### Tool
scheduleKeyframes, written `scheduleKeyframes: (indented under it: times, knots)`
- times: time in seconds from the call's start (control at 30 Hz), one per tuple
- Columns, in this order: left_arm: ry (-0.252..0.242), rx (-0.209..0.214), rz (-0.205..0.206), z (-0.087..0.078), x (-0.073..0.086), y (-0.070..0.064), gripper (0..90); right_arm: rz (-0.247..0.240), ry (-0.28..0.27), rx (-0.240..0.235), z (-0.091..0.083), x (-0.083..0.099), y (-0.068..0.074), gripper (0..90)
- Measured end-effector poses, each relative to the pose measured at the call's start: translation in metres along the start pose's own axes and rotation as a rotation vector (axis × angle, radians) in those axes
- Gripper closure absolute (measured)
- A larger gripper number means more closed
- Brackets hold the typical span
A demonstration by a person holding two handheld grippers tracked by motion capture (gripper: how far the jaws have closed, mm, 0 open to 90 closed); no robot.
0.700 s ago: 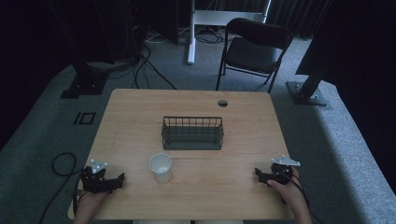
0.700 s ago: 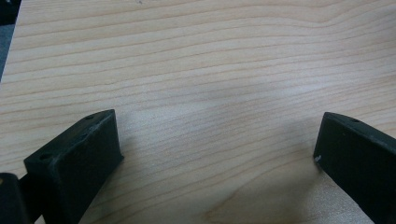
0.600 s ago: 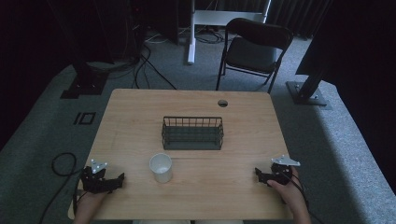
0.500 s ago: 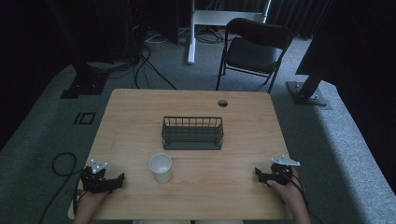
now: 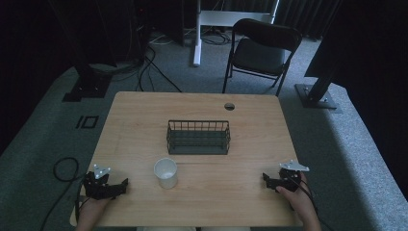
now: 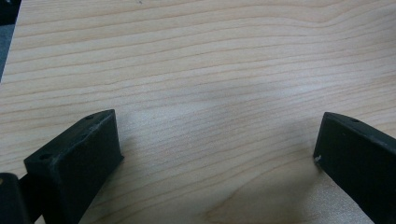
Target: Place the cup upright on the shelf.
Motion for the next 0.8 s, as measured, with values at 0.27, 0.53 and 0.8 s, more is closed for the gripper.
scheduleKeyframes:
  times: [0.27,0.53,0.8]
  knots:
    - [0.0,0.0,0.0,0.0,0.0,0.0,0.7,-0.002,0.001,0.002,0.0,-0.001,0.0,11.6]
    - [0.0,0.0,0.0,0.0,0.0,0.0,0.7,-0.029,-0.022,-0.003,-0.004,-0.013,0.006,13.1]
    - [0.0,0.0,0.0,0.0,0.0,0.0,0.7,-0.058,-0.035,-0.032,-0.007,-0.022,0.018,13.0]
Point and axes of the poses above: each handheld gripper's, and its own axes: z roughly forward along the jaws, x roughly out of its underside, y roughly to its left, the point moved 10 cm from there along z, roughly forward along the jaws, and after that the axes turned 5 degrees about y, right-handed, at the moved point
